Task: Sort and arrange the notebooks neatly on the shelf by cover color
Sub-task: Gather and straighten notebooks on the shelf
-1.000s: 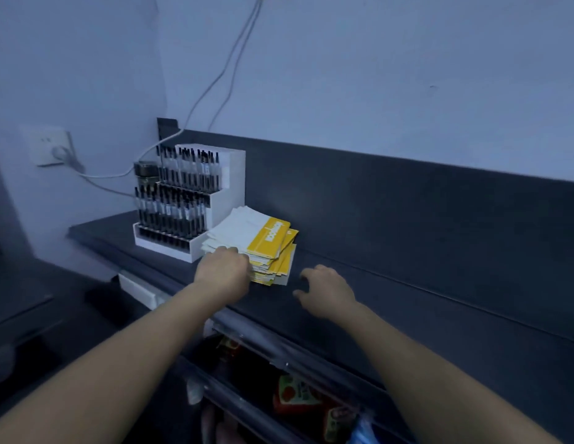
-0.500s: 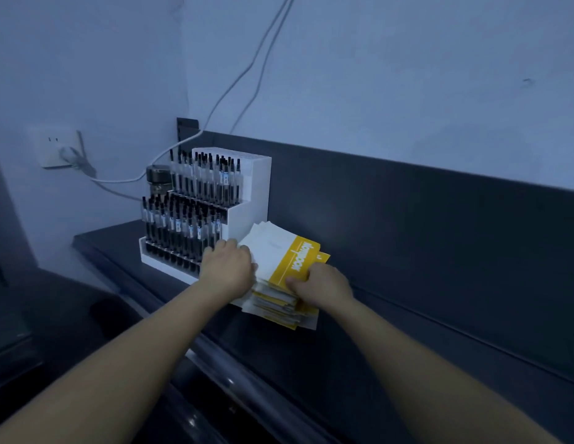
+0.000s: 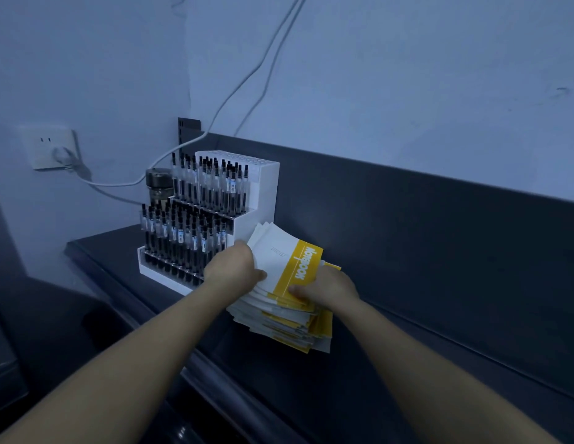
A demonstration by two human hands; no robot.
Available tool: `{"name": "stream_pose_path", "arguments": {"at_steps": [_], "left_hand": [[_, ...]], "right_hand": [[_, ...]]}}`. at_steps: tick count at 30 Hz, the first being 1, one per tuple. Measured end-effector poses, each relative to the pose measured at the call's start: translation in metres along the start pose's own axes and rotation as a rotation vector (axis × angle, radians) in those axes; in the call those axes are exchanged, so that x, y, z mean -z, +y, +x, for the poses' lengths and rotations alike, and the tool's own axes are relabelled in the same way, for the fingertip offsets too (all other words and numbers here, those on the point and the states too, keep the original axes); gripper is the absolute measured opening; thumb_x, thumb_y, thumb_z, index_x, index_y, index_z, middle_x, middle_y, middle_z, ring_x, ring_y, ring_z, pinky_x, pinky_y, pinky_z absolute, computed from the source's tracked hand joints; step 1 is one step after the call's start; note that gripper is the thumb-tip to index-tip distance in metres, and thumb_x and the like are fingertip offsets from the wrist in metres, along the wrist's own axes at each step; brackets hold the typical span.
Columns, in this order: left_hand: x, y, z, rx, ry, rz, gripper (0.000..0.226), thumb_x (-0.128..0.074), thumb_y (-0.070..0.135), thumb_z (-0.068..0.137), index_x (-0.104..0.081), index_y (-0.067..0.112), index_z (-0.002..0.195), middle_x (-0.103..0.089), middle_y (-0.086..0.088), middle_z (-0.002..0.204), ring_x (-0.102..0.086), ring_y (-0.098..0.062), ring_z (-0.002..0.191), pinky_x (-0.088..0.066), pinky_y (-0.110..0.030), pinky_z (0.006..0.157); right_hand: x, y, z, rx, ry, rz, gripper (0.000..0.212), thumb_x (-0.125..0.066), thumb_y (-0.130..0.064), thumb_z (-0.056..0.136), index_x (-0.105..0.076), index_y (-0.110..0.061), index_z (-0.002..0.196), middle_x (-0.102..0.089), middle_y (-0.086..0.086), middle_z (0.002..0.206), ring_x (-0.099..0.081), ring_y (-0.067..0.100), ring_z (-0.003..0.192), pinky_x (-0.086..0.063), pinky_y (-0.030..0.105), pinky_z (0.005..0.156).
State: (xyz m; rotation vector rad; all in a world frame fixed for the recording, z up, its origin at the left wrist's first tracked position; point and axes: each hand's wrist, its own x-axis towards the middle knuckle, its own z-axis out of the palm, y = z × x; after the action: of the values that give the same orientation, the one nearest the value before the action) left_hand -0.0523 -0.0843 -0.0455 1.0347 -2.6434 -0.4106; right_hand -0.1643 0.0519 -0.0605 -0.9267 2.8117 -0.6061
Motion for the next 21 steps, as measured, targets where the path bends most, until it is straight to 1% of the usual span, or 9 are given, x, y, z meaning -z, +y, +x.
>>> {"name": "stream_pose_path", "arguments": {"at_steps": [2,6,9,10,12,14,17,19,21], "left_hand": [[-0.001,0.000,0.002,-0.007,0.015,-0.063,0.037,-0.063,0.034,0.090,-0.038,0.009,0.101,-0.057,-0.010,0.093,-0.053,-0.026,0.077,-0.045,-0.034,0.063],[0.004,0.005,0.005,-0.013,0.055,-0.243,0.025,-0.054,0.022,0.096,-0.042,0.003,0.109,-0.051,-0.007,0.084,-0.053,-0.025,0.072,-0.039,-0.030,0.053],[0.007,0.009,0.006,0.017,0.025,-0.507,0.018,-0.048,0.018,0.098,-0.041,0.005,0.108,-0.047,-0.005,0.080,-0.050,-0.020,0.061,-0.036,-0.026,0.043],[0.008,0.010,0.006,0.036,0.013,-0.610,0.017,-0.047,0.018,0.099,-0.040,0.006,0.108,-0.047,-0.007,0.082,-0.049,-0.020,0.059,-0.036,-0.025,0.042],[0.006,0.011,0.004,0.071,-0.003,-0.772,0.014,-0.045,0.016,0.099,-0.042,0.005,0.108,-0.049,-0.011,0.086,-0.047,-0.021,0.058,-0.036,-0.025,0.042],[0.003,0.014,-0.001,0.104,-0.018,-0.889,0.011,-0.044,0.015,0.099,-0.043,0.005,0.105,-0.051,-0.015,0.090,-0.046,-0.021,0.058,-0.035,-0.026,0.044],[0.002,0.020,-0.010,0.115,-0.047,-0.958,0.010,-0.044,0.014,0.099,-0.043,0.005,0.103,-0.052,-0.015,0.087,-0.045,-0.021,0.055,-0.035,-0.025,0.045],[0.002,0.025,-0.017,0.111,-0.076,-0.977,0.008,-0.043,0.013,0.099,-0.043,0.005,0.101,-0.050,-0.012,0.081,-0.043,-0.020,0.053,-0.033,-0.025,0.044],[0.001,0.029,-0.022,0.107,-0.105,-0.983,0.008,-0.042,0.014,0.100,-0.043,0.006,0.099,-0.050,-0.013,0.080,-0.043,-0.020,0.052,-0.031,-0.024,0.044]], "right_hand": [[0.000,0.000,0.001,-0.007,0.004,0.004,0.048,-0.067,-0.057,0.076,-0.065,-0.021,0.107,-0.067,0.000,0.109,-0.062,0.021,0.101,-0.046,0.028,0.071],[-0.002,0.001,-0.001,-0.042,0.032,0.021,0.046,-0.065,-0.058,0.076,-0.064,-0.016,0.095,-0.066,0.001,0.101,-0.061,0.022,0.095,-0.043,0.028,0.065],[-0.003,0.005,-0.005,-0.083,0.104,0.042,0.045,-0.057,-0.062,0.079,-0.047,-0.019,0.067,-0.058,0.005,0.092,-0.057,0.026,0.092,-0.035,0.029,0.060],[-0.003,0.006,-0.008,-0.100,0.122,0.055,0.047,-0.054,-0.062,0.081,-0.042,-0.020,0.063,-0.056,0.006,0.090,-0.057,0.028,0.091,-0.034,0.029,0.059],[0.000,0.009,-0.016,-0.137,0.132,0.147,0.047,-0.050,-0.061,0.085,-0.041,-0.021,0.062,-0.054,0.002,0.081,-0.056,0.026,0.086,-0.032,0.029,0.054],[0.003,0.012,-0.024,-0.163,0.115,0.327,0.044,-0.050,-0.056,0.089,-0.049,-0.018,0.066,-0.052,-0.002,0.073,-0.055,0.022,0.081,-0.034,0.029,0.056],[0.006,0.016,-0.037,-0.202,0.103,0.572,0.039,-0.053,-0.046,0.093,-0.061,-0.009,0.083,-0.057,0.001,0.082,-0.054,0.018,0.079,-0.038,0.030,0.066],[0.010,0.019,-0.049,-0.230,0.139,0.644,0.032,-0.054,-0.040,0.094,-0.059,-0.009,0.086,-0.055,0.005,0.084,-0.050,0.016,0.072,-0.036,0.028,0.061],[0.014,0.024,-0.061,-0.258,0.171,0.679,0.026,-0.052,-0.034,0.096,-0.055,-0.010,0.087,-0.051,0.006,0.079,-0.045,0.015,0.062,-0.032,0.026,0.053]]}}
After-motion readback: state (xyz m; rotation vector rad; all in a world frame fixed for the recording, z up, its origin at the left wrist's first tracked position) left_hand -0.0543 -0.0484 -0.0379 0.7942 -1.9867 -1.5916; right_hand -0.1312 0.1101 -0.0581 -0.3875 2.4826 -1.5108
